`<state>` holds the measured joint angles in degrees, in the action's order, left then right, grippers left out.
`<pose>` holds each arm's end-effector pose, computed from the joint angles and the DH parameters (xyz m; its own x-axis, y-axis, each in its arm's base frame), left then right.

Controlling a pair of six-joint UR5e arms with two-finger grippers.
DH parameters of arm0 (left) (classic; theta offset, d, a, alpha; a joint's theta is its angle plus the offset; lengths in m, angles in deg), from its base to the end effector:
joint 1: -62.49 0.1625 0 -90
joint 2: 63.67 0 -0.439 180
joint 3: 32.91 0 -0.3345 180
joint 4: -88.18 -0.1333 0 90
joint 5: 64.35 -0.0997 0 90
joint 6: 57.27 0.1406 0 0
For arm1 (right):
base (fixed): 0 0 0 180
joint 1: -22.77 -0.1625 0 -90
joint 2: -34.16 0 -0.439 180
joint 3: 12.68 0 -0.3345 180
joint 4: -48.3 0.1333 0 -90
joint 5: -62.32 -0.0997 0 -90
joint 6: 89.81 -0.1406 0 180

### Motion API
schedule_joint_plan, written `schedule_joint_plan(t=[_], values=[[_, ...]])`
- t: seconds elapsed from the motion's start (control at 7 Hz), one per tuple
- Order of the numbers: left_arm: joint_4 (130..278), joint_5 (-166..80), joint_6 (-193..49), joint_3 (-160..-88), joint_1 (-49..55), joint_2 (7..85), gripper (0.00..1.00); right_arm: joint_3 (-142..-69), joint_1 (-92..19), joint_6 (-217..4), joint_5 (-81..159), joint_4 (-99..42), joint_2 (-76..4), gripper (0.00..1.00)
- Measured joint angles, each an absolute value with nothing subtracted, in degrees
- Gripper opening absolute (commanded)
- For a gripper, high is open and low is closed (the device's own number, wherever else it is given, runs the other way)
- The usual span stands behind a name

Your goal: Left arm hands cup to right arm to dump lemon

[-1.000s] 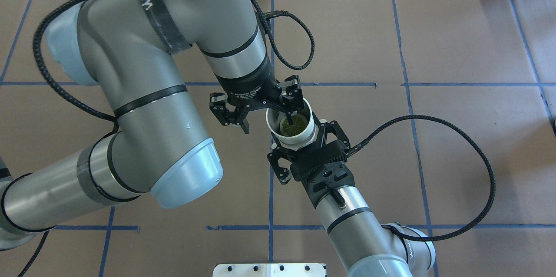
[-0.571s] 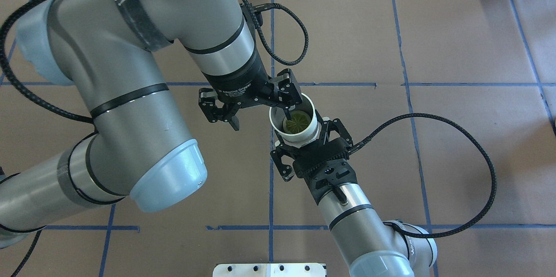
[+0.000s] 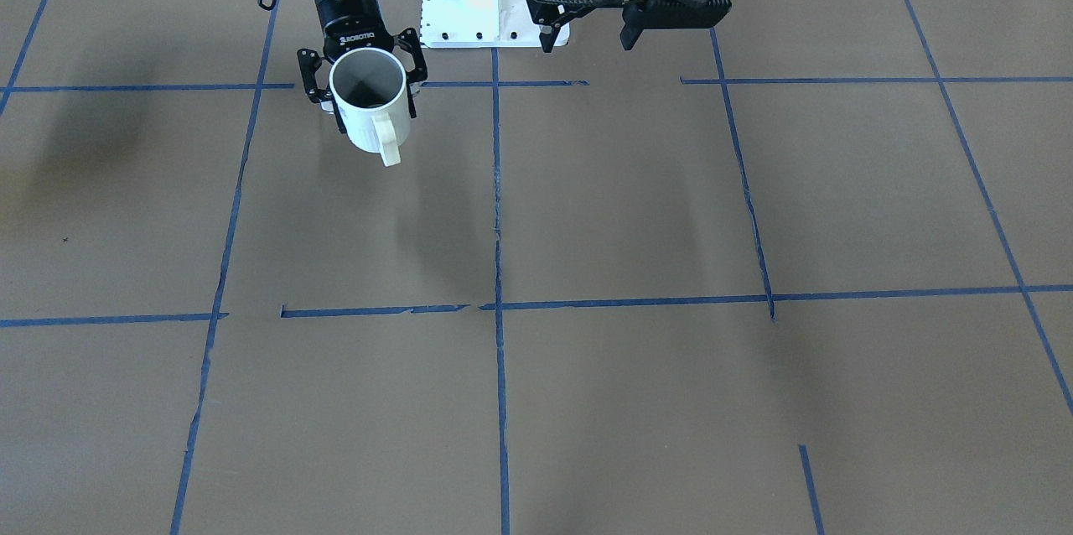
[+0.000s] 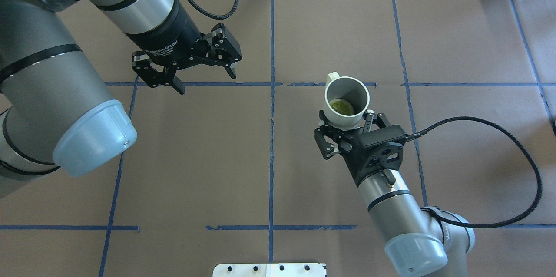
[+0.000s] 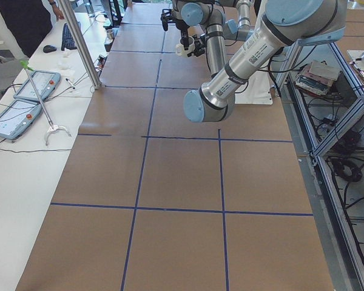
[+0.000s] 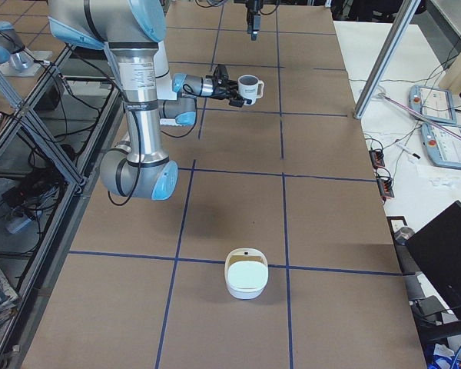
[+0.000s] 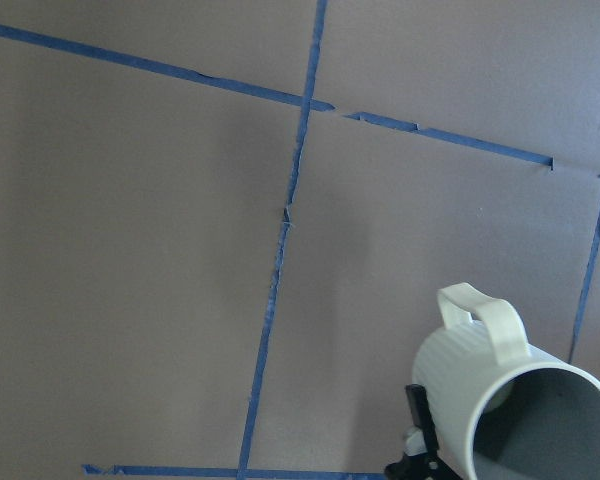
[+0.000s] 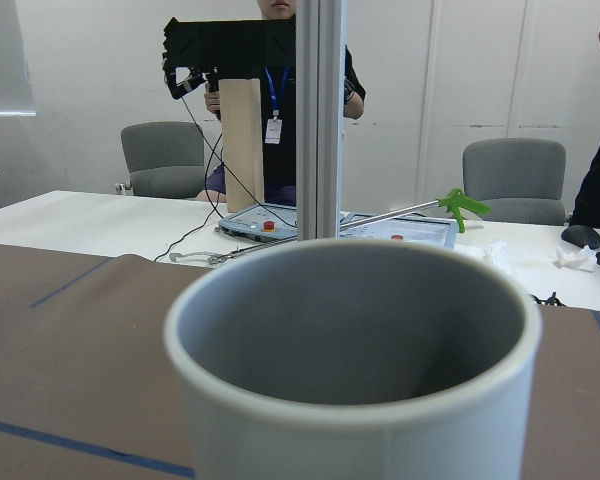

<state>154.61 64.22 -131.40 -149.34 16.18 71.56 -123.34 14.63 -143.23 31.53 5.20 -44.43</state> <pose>0.3575 -0.4403 0.1534 0.5108 -0.2252 -0.8297 0.1093 0.9743 -0.1971 -0.4194 -0.3167 0.3311 0.6927 -0.2091 0.6902 -0.6156 0.3272 0.7169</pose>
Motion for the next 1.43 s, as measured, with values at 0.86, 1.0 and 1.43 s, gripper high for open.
schedule_joint_plan(t=[0.86,1.0,1.43], values=[[154.46,63.22,-116.3,-150.75,9.38,61.72,1.0,-127.09,7.96,-161.47,28.03,21.31,-69.51,0.0],[154.45,63.19,-113.11,-150.83,8.13,60.32,1.0,-126.76,5.83,-163.85,25.59,23.16,-72.12,0.0],[154.4,63.18,-105.14,-150.97,4.66,57.33,1.0,-118.14,-1.84,-165.65,16.49,40.39,-77.72,0.0]])
